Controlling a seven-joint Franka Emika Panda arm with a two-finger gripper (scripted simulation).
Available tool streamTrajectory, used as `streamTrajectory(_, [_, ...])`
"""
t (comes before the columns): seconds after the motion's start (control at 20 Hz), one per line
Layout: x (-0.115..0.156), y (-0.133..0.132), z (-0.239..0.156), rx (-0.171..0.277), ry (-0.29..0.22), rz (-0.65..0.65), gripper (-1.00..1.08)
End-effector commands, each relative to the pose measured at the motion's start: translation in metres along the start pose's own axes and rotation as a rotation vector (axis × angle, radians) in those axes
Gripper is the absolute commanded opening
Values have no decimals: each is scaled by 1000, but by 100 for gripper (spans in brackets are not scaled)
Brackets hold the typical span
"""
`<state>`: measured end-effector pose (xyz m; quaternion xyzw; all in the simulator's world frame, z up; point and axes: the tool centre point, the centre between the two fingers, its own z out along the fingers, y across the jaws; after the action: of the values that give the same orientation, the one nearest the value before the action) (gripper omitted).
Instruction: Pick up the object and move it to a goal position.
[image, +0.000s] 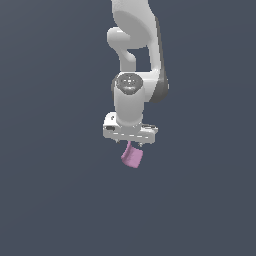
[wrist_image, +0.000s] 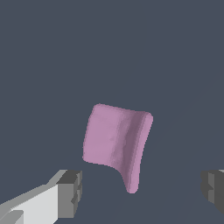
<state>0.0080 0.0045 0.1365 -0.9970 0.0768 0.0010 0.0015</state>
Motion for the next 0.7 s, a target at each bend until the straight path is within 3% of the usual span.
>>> streamTrajectory(0.0, [0,-6,14,0,0,44,100])
streamTrajectory(0.65, [0,-20,50,-3,2,156,100])
